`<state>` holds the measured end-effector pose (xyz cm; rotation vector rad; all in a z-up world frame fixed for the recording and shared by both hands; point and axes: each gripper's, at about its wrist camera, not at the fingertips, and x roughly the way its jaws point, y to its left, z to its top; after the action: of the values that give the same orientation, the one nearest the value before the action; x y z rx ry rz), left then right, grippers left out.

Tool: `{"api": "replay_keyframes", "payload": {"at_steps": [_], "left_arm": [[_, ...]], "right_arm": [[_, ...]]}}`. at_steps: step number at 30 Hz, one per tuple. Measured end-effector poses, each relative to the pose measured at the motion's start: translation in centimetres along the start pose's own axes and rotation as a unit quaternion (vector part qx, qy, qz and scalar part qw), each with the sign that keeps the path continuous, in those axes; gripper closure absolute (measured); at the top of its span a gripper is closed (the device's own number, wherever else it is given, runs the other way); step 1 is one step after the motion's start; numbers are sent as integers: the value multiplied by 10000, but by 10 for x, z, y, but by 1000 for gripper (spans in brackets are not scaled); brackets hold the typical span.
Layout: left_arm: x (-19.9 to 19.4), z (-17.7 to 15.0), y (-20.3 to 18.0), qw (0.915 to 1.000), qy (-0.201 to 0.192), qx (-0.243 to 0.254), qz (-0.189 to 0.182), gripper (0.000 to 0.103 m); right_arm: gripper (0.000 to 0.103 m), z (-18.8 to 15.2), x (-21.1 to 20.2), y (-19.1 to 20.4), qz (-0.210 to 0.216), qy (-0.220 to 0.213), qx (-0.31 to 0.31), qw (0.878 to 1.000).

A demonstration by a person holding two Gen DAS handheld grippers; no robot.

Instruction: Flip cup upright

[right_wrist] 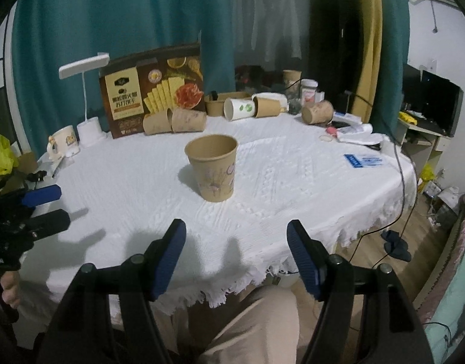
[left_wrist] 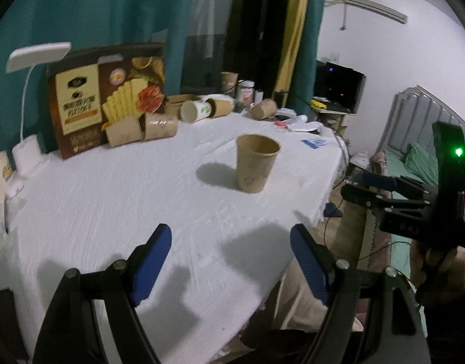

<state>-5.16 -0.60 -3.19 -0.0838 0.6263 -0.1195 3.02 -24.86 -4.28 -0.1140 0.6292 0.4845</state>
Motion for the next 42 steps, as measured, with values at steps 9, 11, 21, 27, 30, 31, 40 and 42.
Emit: {"api": "replay_keyframes", "payload": {"at_steps": [9, 11, 21, 27, 30, 31, 40, 42], "left_arm": [[-33, 22, -23, 9964, -699, 479, -2, 21], [-40, 25, -27, 9948, -858, 539, 19, 14], [-87, 36, -44, 9827, -1707, 711, 105, 0], [-113, 34, -39, 9757, -2113, 543, 180, 0], [-120, 31, -34, 9726, -2271, 445, 208, 0], [-121, 31, -33, 9719, -2307, 411, 209, 0], [-111, 28, -20, 9768, -2104, 248, 300, 0], [-109, 27, -20, 9769, -2086, 238, 397, 0]], "right_arm": [[31, 18, -52, 3, -73, -445, -58, 9990], [31, 21, -64, 4, -80, -571, -84, 9983], [27, 37, -119, 5, -20, -1143, -19, 9934], [23, 38, -139, 9, -65, -1408, -32, 9900], [23, 37, -141, 10, -92, -1446, -42, 9894], [23, 37, -140, 10, -93, -1440, -29, 9895], [23, 34, -117, 10, -50, -1238, -12, 9923], [23, 34, -111, 9, -51, -1198, -3, 9928]]}}
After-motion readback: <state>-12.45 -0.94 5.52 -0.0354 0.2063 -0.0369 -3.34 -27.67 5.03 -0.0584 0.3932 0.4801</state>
